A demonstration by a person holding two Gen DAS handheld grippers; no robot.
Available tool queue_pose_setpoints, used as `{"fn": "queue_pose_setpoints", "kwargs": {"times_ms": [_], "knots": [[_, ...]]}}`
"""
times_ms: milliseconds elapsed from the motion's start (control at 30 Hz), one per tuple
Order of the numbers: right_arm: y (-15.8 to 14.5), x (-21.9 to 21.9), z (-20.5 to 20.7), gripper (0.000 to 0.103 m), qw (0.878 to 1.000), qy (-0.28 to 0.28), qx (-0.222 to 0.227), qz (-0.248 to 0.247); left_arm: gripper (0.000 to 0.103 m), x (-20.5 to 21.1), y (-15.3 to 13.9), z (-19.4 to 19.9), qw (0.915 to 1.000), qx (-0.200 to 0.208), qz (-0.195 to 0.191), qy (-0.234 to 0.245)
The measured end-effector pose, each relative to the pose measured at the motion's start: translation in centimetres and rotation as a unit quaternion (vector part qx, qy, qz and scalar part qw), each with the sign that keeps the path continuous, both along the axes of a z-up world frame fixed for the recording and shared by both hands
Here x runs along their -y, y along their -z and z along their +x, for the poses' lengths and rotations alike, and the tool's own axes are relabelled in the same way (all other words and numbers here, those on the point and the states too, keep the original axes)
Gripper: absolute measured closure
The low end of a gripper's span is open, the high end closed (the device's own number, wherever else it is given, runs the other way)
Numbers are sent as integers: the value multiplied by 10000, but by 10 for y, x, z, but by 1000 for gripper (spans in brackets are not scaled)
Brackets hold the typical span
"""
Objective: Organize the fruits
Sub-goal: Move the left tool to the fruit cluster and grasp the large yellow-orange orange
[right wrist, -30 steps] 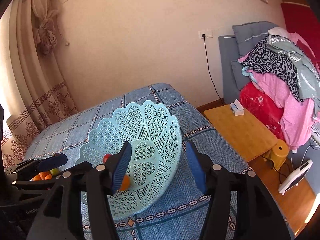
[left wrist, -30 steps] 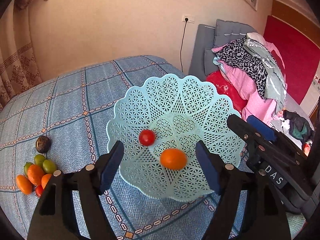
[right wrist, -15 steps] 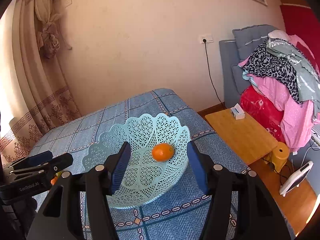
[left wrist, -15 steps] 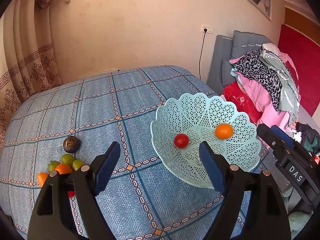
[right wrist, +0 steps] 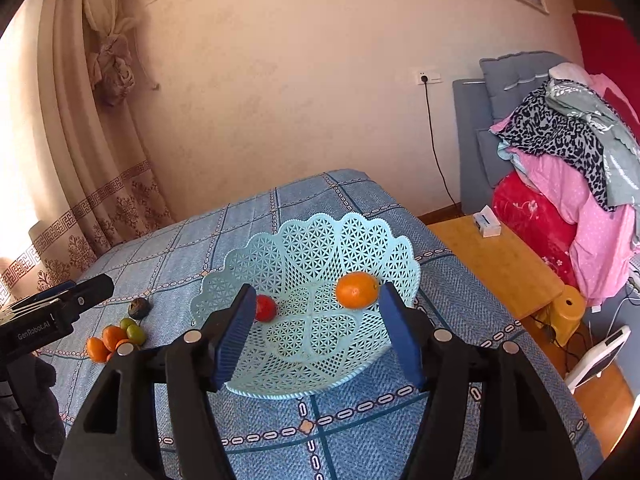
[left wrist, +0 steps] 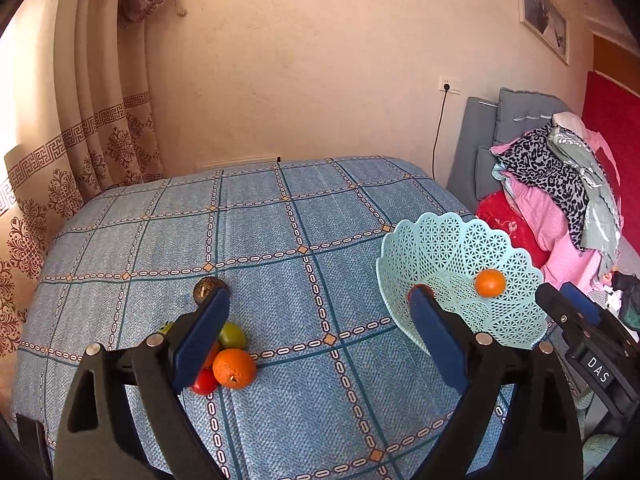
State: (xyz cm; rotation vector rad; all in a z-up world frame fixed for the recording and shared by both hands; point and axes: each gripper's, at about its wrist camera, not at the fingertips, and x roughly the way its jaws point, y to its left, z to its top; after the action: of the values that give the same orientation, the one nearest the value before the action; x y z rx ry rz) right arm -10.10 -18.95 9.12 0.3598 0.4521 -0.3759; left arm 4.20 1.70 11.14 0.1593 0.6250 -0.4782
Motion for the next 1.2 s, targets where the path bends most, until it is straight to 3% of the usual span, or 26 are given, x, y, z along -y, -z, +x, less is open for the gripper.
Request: {"fn": "queue_pose_setpoints", "kwargs": {"times_ms": [167, 700, 1200], "knots": [[1, -12, 3, 39, 9999, -127, -28, 17, 10, -27, -4, 4, 9995, 127, -2, -299], [2, -55, 21, 39, 9984, -543, -103, 86, 10, -116, 4, 29, 9926, 15, -87, -1208], [9, -103, 41, 39, 9925, -1168, -354, 28, 10, -139, 54, 53, 9877, -462, 234, -1476]]}}
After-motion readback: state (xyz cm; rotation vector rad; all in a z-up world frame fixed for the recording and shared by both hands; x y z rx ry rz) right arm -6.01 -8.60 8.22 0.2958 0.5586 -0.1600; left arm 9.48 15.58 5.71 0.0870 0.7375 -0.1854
